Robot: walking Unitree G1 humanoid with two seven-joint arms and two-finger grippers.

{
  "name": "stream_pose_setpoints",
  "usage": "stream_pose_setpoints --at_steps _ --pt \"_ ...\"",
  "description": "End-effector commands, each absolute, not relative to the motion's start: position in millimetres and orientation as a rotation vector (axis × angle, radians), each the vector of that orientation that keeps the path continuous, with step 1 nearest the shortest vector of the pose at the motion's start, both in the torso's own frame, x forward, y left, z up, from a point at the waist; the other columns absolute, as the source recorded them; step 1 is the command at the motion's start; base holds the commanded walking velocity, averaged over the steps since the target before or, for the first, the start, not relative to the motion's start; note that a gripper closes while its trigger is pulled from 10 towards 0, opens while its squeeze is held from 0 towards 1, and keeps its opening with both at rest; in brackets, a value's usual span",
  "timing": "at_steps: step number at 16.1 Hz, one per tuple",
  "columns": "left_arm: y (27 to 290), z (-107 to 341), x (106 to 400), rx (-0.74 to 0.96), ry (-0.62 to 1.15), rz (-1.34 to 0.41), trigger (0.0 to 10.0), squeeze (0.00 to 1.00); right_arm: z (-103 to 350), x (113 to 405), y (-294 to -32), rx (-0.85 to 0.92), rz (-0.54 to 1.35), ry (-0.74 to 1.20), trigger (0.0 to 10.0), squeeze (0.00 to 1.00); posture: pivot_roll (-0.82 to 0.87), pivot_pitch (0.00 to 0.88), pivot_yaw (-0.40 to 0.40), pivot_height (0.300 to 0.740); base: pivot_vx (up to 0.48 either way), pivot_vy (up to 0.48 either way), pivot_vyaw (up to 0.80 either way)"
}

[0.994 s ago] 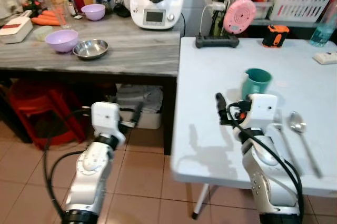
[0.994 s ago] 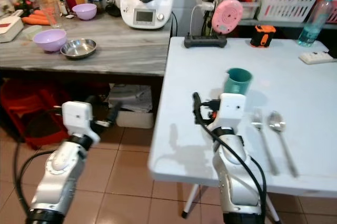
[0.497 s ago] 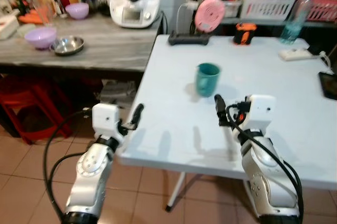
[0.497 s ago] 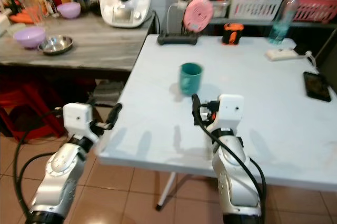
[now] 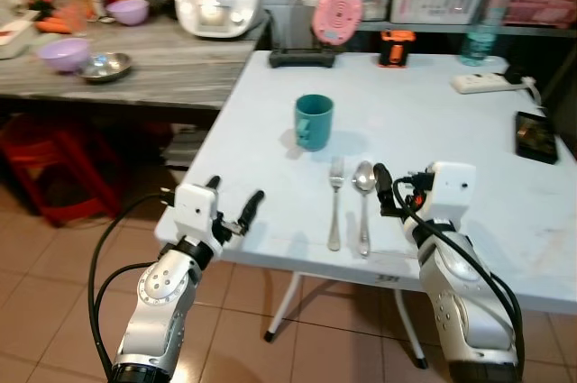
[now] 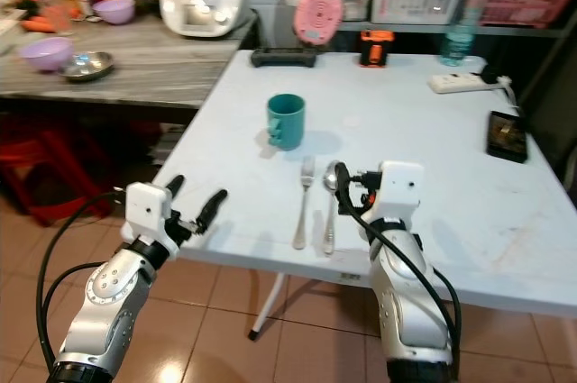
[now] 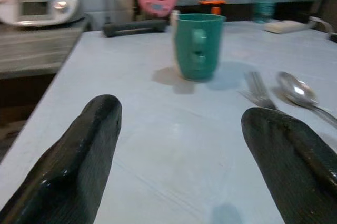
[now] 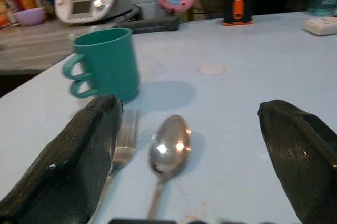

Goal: Setting the table

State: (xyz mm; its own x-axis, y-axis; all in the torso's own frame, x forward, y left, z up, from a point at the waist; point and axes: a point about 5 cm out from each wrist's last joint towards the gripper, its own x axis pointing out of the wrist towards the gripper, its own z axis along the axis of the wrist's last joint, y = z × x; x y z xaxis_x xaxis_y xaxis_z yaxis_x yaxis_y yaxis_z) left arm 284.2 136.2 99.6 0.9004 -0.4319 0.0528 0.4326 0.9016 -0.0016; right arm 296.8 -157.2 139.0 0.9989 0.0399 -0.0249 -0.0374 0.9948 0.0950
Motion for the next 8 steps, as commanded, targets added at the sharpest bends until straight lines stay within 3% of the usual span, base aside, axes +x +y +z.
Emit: stream_pose_setpoints --at_steps 1,8 --pt "134.7 100.1 281.5 0.011 -0.061 -0.539 10.0 0.0 138.4 302.9 -150.6 0.096 0.083 0.06 10.0 0.0 -0.07 0.022 0.042 0.74 0.0 0.0 0.0" --pt "130.7 102.4 272.6 0.053 -0.073 -0.706 10.0 0.0 126.9 325.8 -116.8 0.099 0.184 0.214 10.0 0.0 -0.05 0.038 0.04 0.74 0.0 0.0 0.0"
